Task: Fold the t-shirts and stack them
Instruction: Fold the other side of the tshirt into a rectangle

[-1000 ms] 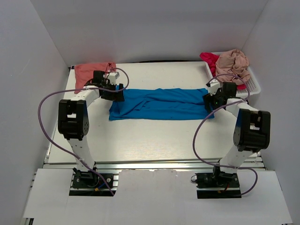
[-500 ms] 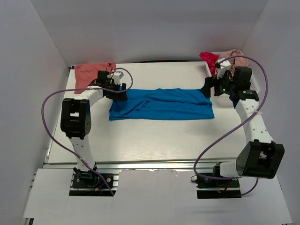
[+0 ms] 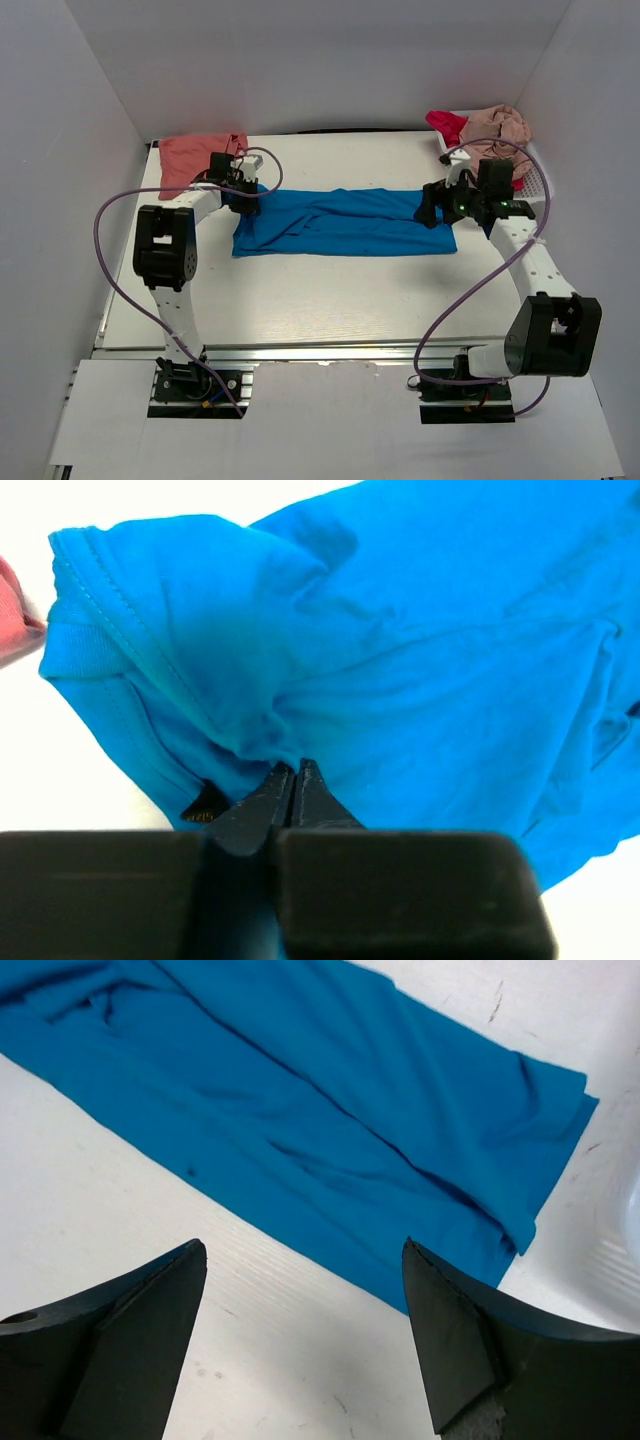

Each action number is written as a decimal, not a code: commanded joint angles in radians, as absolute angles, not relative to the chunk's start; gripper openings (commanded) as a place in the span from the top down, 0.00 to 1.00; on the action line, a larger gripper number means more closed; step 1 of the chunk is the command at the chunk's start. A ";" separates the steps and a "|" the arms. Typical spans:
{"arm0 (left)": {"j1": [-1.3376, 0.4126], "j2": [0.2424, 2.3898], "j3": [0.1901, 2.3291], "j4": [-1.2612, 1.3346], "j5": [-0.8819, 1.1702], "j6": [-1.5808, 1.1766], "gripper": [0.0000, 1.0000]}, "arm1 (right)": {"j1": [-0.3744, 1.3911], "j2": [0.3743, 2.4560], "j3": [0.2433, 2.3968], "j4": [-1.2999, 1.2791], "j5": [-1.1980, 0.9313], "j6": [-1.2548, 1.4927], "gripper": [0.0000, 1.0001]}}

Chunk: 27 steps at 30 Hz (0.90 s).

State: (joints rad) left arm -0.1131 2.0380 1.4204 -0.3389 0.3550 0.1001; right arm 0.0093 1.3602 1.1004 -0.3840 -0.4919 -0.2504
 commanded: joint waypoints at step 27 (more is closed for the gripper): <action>-0.078 1.996 1.534 -0.344 0.140 0.146 1.00 | 0.106 1.431 1.068 -0.331 -0.337 -0.353 0.18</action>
